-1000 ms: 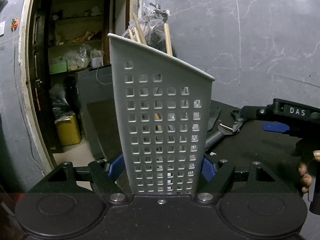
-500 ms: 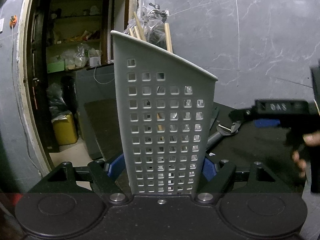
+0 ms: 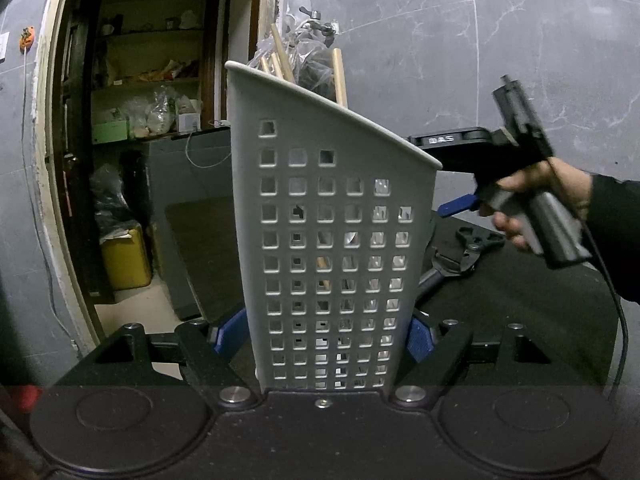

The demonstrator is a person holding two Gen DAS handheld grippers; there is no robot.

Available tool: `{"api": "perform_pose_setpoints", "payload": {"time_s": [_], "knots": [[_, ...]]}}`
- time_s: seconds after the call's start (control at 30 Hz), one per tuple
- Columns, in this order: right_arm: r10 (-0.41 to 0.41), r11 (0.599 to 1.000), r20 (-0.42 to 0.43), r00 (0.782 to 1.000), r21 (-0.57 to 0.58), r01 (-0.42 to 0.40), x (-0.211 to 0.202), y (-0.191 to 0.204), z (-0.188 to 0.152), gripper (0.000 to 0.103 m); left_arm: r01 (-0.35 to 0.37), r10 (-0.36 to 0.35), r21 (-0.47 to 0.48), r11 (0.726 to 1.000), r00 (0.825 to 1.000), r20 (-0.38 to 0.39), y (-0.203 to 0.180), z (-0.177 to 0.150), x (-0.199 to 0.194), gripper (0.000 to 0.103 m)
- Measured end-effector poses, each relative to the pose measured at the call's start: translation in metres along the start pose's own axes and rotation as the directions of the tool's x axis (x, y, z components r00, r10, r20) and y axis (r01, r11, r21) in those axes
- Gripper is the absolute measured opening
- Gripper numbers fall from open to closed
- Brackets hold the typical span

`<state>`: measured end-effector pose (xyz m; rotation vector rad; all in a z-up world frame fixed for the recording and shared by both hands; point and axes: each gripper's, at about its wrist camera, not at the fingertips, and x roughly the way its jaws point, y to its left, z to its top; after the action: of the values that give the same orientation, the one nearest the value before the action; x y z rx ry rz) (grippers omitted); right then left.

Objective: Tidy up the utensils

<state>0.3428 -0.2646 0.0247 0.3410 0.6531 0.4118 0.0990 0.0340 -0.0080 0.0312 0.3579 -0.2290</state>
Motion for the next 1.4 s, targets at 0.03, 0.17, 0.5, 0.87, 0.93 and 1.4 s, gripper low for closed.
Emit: {"api": "perform_pose_setpoints", "payload": {"time_s": [0.03, 0.17, 0.5, 0.87, 0.93, 1.4], "knots": [[-0.001, 1.0, -0.006, 1.0, 0.019, 0.001, 0.007, -0.003, 0.004, 0.103, -0.001, 0.001, -0.001, 1.0, 1.0, 0.0, 0.0, 0.0, 0.001, 0.081], [-0.021, 0.997, -0.019, 1.0, 0.077, 0.022, 0.034, -0.017, 0.015, 0.103, 0.002, -0.002, -0.002, 1.0, 1.0, 0.0, 0.0, -0.001, 0.0, 0.081], [-0.062, 0.991, -0.048, 0.997, 0.115, 0.068, 0.071, -0.036, 0.014, 0.088, 0.002, -0.002, -0.006, 1.0, 1.0, 0.001, 0.002, -0.001, 0.003, 0.082], [-0.171, 0.985, -0.001, 0.985, -0.03, 0.17, 0.069, -0.024, 0.001, 0.067, 0.003, -0.003, -0.007, 1.0, 1.0, 0.0, 0.001, -0.002, 0.003, 0.082], [-0.214, 0.972, 0.006, 0.977, -0.102, 0.213, 0.07, -0.016, -0.003, 0.058, 0.002, -0.002, -0.006, 1.0, 1.0, 0.001, 0.001, -0.002, 0.003, 0.082], [-0.178, 0.974, 0.067, 0.982, -0.131, 0.186, 0.05, -0.017, -0.013, 0.01, -0.003, 0.003, -0.001, 1.0, 1.0, 0.004, 0.001, -0.001, 0.003, 0.082]]}}
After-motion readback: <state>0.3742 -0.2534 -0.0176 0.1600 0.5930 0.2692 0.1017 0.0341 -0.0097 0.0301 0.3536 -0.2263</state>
